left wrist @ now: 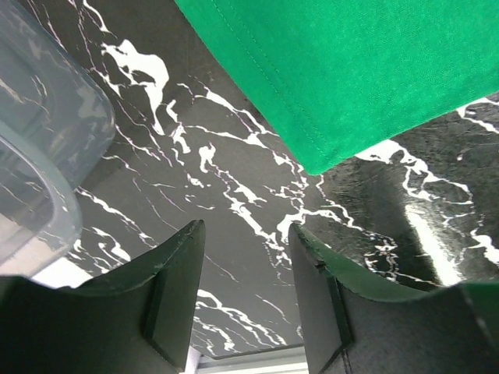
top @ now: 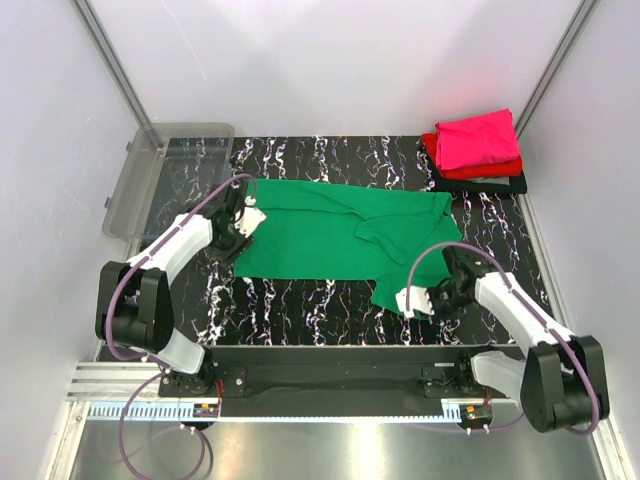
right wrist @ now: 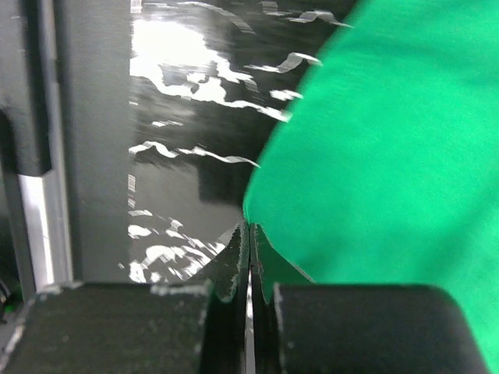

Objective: Fold and stack the t-shirts
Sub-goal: Fold the tshirt

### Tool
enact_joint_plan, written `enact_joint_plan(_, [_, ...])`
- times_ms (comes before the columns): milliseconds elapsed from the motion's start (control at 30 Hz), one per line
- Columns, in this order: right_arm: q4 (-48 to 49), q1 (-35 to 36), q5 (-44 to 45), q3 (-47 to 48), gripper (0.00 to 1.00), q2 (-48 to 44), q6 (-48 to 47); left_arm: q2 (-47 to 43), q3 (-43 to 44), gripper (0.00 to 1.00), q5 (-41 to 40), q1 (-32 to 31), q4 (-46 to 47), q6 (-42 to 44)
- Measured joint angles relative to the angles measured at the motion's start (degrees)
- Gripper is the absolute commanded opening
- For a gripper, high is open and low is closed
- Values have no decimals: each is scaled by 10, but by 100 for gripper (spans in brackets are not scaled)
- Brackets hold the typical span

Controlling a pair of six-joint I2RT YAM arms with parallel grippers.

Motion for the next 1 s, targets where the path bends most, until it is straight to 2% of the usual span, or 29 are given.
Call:
enact_joint_plan(233, [-33, 0, 3, 72, 0, -64, 57, 0, -6, 52, 26, 3, 7, 58])
enact_joint_plan(467, [-48, 2, 8, 76, 0, -75, 103, 1, -6, 57, 76, 3, 0, 87])
enact_joint_plan(633, [-46, 5, 9, 76, 0, -69, 125, 38, 9, 50, 116, 3, -19, 88])
enact_joint_plan(1000, [-39, 10, 10, 85, 0, -48, 153, 129, 45, 43, 128, 3, -19, 78])
